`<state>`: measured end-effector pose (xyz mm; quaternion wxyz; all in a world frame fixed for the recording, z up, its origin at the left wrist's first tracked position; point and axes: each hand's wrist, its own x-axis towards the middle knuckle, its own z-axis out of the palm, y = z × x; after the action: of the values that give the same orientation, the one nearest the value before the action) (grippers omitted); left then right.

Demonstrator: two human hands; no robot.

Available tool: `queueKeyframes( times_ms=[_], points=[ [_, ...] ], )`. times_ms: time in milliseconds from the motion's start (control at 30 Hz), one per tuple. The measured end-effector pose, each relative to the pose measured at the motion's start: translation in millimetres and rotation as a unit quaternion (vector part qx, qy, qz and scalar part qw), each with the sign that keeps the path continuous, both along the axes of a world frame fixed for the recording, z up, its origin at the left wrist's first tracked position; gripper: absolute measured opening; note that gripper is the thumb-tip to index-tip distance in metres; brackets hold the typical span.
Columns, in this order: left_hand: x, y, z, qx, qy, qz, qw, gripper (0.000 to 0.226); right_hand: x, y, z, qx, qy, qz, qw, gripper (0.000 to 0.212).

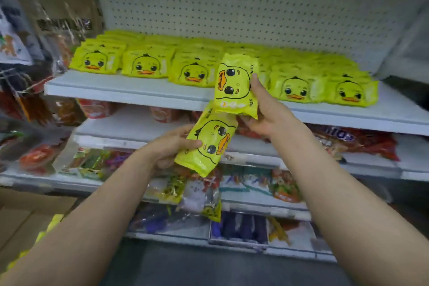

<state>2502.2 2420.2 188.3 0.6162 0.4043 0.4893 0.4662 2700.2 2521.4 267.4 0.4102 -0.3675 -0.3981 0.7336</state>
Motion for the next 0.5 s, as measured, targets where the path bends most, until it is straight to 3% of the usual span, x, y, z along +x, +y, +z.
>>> queueKeyframes(
  times_ms=[100,233,333,400,500],
  points=[
    [73,37,21,0.012,0.007,0.000,1.000,0.032,90,14,14,0.020,0.056,-0.039,0.997,0.032],
    [158,77,40,0.015,0.059,0.001,0.998,0.027,188,36,23,0.046,0.083,-0.114,0.989,0.061],
    [210,105,57,0.042,0.097,-0.035,0.994,0.033,244,47,31,0.053,0.089,-0.158,0.982,0.055],
    [238,124,71,0.066,0.138,-0.054,0.987,0.041,280,59,34,0.057,0.103,-0.185,0.976,0.047],
    [273,160,90,0.080,0.221,-0.063,0.970,0.081,326,78,38,0.083,0.114,-0.214,0.966,0.044]
  ],
)
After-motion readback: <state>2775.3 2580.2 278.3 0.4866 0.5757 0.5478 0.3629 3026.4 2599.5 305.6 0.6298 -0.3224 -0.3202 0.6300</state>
